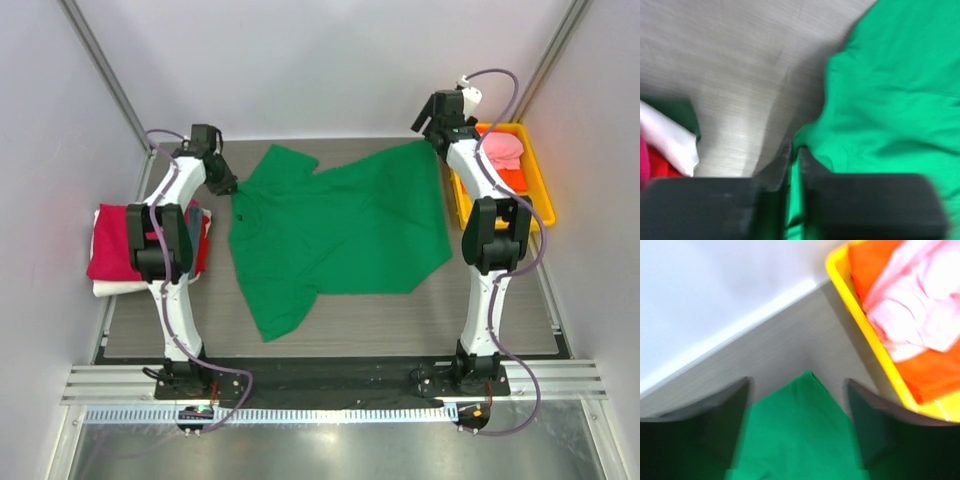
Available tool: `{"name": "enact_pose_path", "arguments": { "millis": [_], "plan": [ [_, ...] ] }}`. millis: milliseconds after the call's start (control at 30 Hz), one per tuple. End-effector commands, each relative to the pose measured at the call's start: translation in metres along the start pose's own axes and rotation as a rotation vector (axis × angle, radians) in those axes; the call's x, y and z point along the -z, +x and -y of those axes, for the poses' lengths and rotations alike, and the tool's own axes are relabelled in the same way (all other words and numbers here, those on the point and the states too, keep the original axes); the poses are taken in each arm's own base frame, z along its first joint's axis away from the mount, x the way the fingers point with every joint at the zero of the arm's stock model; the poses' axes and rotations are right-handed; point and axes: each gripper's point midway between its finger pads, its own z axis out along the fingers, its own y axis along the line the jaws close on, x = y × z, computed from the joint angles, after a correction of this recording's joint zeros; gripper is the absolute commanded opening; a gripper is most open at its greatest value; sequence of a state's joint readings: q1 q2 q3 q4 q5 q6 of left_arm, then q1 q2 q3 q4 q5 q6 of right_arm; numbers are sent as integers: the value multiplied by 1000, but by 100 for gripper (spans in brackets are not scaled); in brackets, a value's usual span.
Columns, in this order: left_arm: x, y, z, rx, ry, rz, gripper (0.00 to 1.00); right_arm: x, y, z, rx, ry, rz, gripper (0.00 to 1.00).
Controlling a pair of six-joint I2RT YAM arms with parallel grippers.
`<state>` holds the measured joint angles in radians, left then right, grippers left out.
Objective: Fold and stack the t-shirts
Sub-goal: Flatten the tshirt out
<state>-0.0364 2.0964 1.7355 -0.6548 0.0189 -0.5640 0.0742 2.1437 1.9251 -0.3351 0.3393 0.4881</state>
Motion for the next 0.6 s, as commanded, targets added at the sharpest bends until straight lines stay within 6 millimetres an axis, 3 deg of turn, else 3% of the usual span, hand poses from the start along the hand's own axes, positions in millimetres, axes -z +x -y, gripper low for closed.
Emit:
{"name": "enact_pose_path", "arguments": {
  "millis": [0,33,67,100,133,167,200,233,267,300,333,367,400,433,467,500,533,567],
  "plan": [
    [5,-34,13,21,34,76,28,3,-20,-2,2,6,15,94],
    [8,-33,15,24,42,67,44,11,-22,-4,-2,-12,11,95],
    [19,-36,20,26,55,83,58,14,-6,4,7,-3,-25,95],
    [20,-28,16,29,41,76,61,36,-21,2,-10,-25,-1,93],
    [24,-30,12,26,20,104,63,45,-18,6,-29,-28,-11,92],
    [30,-27,13,20,15,114,66,49,13,17,-18,-22,-76,90],
    [40,-21,10,13,9,120,69,62,15,22,-31,-27,-77,89],
    [48,-20,7,5,-9,139,70,87,4,23,-49,-51,-47,89],
    [53,-15,7,-7,-20,146,80,95,33,39,-42,-30,-98,89],
    [66,-9,2,-13,-33,161,84,104,40,47,-46,-22,-105,89],
    [72,-4,-2,-15,-42,162,88,129,30,51,-63,-41,-71,89],
    [71,13,-8,-17,-53,135,89,133,60,69,-55,-10,-121,89],
    [89,13,-5,-15,-29,165,90,141,68,77,-55,-6,-130,89],
    [94,20,0,-17,-16,174,91,149,94,93,-50,21,-168,86],
    [94,37,-7,-22,-27,159,91,164,90,99,-80,16,-143,84],
    [112,41,6,-31,22,195,90,172,114,114,-75,36,-179,81],
    [119,50,12,-43,46,195,89,180,104,111,-91,17,-150,80],
    [119,69,14,-64,61,172,88,193,116,124,-93,22,-154,73]
  ]
}}
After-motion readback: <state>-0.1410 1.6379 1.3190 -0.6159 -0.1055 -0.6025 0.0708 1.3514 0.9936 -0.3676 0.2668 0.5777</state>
